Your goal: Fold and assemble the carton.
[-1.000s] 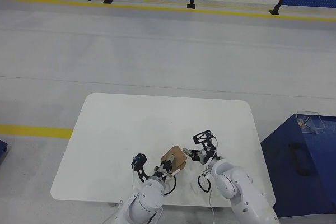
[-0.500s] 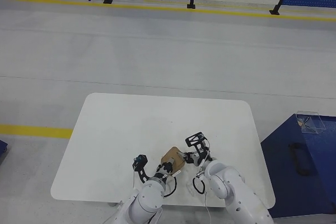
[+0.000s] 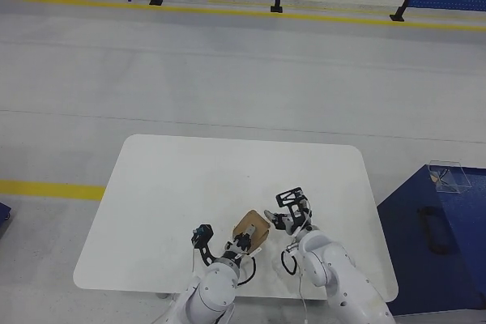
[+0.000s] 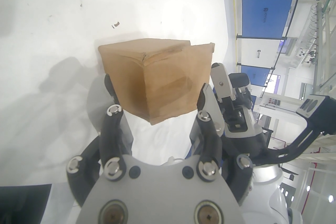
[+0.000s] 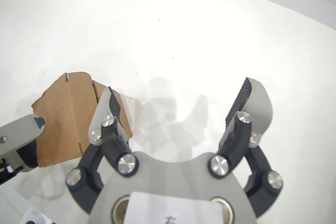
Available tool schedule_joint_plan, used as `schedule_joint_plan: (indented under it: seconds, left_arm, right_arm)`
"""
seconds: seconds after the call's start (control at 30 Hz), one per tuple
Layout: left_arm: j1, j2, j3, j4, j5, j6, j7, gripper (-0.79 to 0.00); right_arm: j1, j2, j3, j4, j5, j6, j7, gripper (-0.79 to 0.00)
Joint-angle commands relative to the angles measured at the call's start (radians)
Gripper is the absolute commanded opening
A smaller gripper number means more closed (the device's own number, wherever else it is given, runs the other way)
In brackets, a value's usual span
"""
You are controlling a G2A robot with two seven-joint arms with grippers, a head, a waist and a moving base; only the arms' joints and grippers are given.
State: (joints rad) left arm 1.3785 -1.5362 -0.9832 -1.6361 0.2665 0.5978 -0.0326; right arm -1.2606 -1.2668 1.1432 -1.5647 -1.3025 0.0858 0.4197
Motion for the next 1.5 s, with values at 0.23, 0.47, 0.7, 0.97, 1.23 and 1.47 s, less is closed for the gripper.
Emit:
schedule_joint_plan:
  seconds: [0.23, 0.47, 0.7, 0.97, 1.23, 1.47]
  left_arm:
    - [-0.003, 0.001, -0.009, 0.008, 0.0, -0.011, -0.018, -0.206]
    - [0.002, 0.001, -0.016, 0.004, 0.0, -0.019, -0.025, -0.206]
    - [-0.003, 0.001, -0.026, 0.018, -0.007, -0.013, -0.036, -0.2]
    - [-0.011, 0.0, -0.023, 0.026, -0.006, -0.005, -0.041, -0.212]
    - [-0.014, -0.001, -0.023, 0.027, -0.004, -0.003, -0.047, -0.237]
    - [-0.023, -0.003, -0.018, 0.038, 0.004, 0.018, -0.053, -0.259]
  right_arm:
    - [0.039, -0.009, 0.008, 0.072, 0.038, -0.013, -0.005, 0.0]
    - [0.053, -0.011, 0.015, 0.084, 0.129, -0.131, 0.041, 0.0]
    - [0.05, -0.005, 0.052, 0.078, 0.189, -0.201, 0.069, 0.0]
    - [0.049, -0.007, 0.034, 0.083, 0.183, -0.2, 0.078, 0.0]
    - [0.048, -0.011, 0.012, 0.083, 0.169, -0.197, 0.078, 0.0]
    - [0.052, -0.012, 0.007, 0.089, 0.162, -0.187, 0.08, 0.0]
